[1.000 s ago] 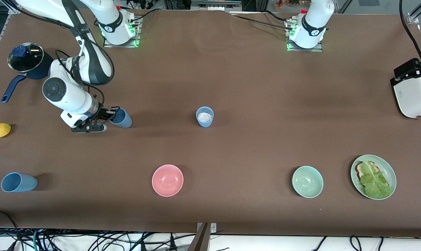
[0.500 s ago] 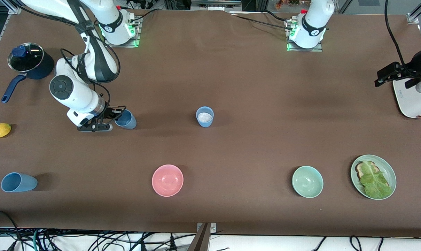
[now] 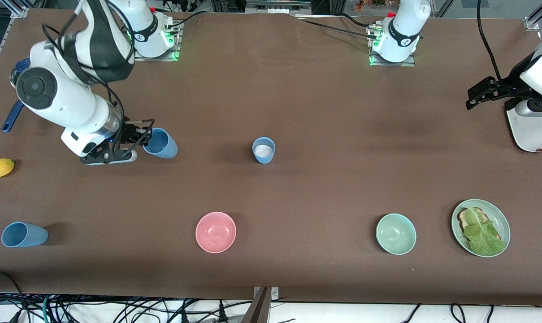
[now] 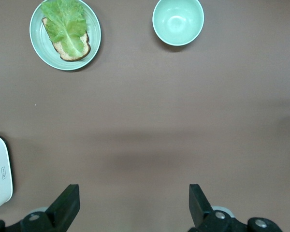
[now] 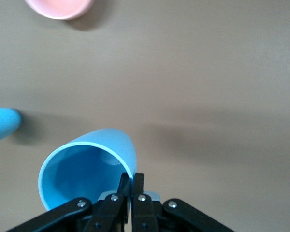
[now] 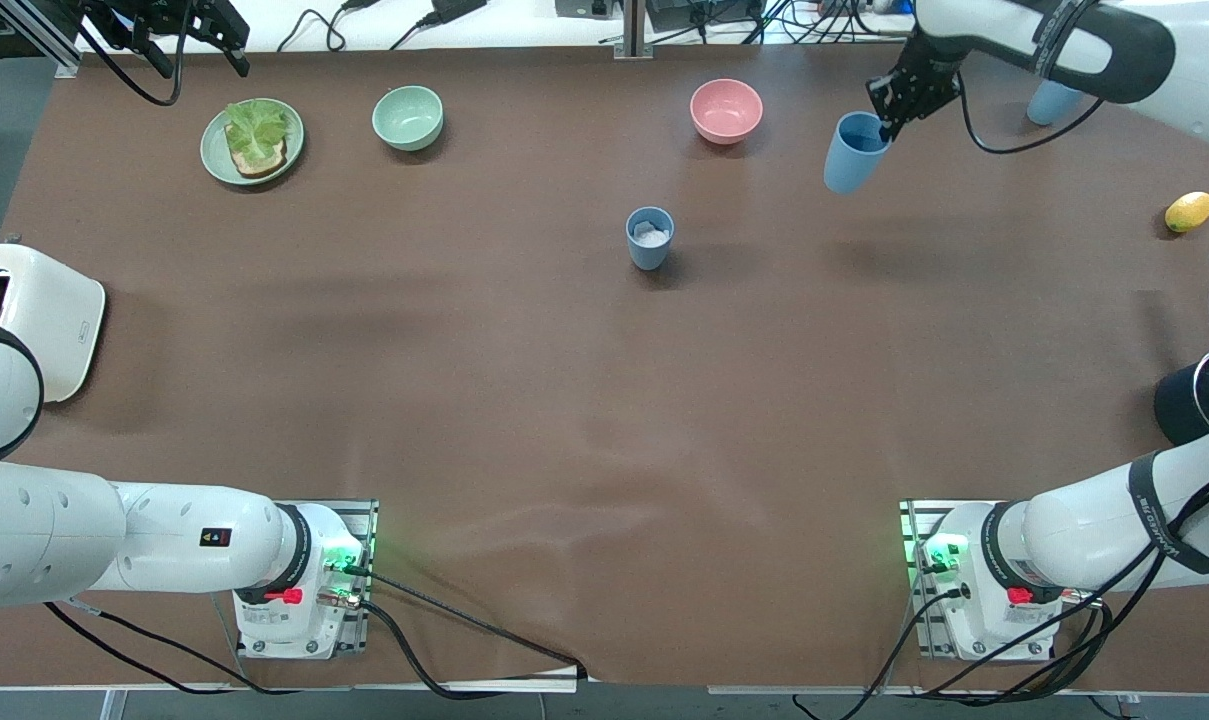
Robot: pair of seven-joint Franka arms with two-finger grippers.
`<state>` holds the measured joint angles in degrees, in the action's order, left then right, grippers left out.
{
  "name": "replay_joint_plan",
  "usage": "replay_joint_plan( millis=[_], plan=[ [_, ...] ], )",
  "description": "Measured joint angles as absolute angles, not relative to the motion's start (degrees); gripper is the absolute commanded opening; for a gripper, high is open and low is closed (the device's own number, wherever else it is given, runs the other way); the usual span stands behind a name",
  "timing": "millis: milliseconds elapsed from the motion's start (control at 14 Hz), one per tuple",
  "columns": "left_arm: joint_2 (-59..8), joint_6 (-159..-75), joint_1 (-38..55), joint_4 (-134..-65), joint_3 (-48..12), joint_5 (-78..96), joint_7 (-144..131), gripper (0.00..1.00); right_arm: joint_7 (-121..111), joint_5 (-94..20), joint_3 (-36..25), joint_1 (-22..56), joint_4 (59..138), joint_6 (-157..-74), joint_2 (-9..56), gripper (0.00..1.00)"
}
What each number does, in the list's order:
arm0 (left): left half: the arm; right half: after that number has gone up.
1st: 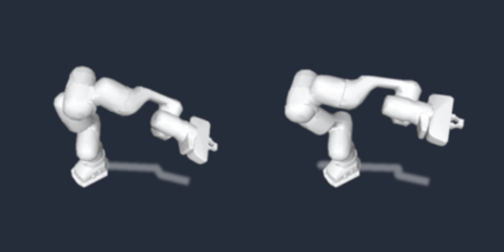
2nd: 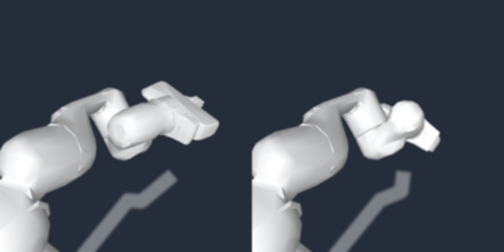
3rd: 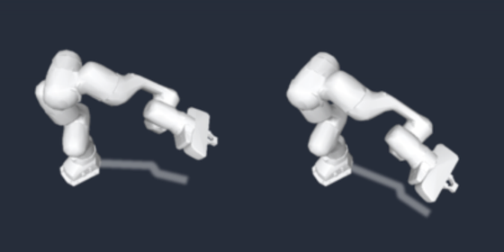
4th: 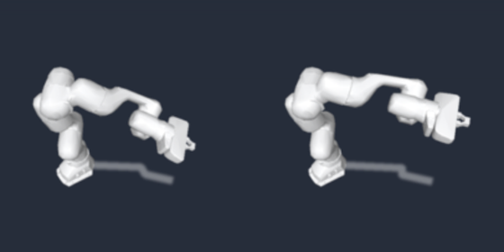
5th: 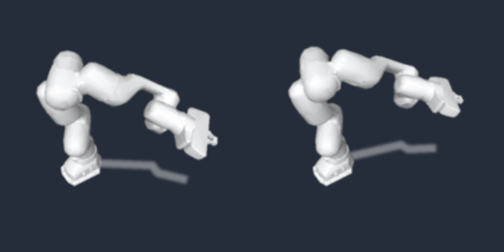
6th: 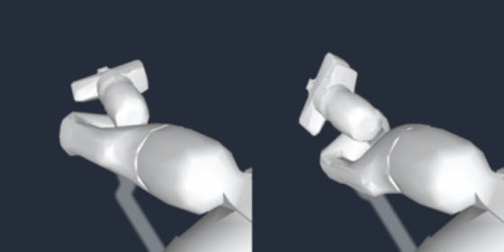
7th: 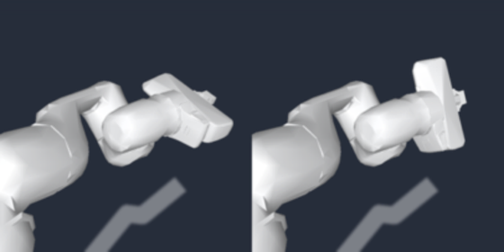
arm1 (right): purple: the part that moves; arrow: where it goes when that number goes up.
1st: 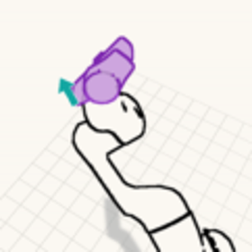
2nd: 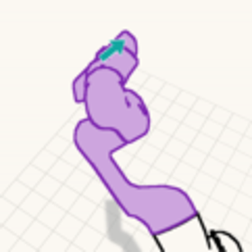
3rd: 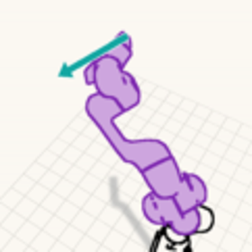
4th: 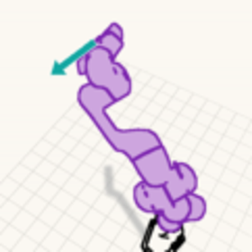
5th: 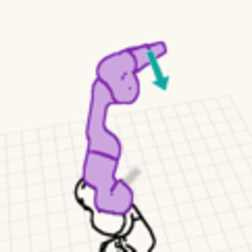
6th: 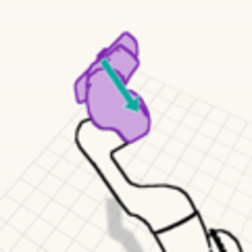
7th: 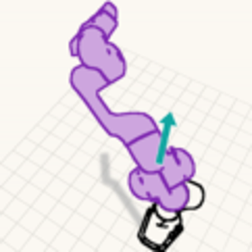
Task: Stack blue cups with both arms
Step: 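Carry the blue cup with the right gripper over the tissue cup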
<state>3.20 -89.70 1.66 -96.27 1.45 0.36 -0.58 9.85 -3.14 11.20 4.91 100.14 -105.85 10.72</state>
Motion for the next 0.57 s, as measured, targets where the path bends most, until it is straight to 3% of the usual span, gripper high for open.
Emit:
replay_joint_plan(
  millis=[286,571],
  plan=[
    [3.20,-88.78,1.65,-96.27,1.46,0.36,-0.60,1.00,19.28,-3.29,17.05,5.94,98.42,-105.28,11.36,0.00],
    [3.20,-88.73,1.65,-96.27,1.47,0.36,-0.62,1.00,33.48,-2.34,18.45,14.70,94.97,-105.44,13.71,0.00]
  ],
)
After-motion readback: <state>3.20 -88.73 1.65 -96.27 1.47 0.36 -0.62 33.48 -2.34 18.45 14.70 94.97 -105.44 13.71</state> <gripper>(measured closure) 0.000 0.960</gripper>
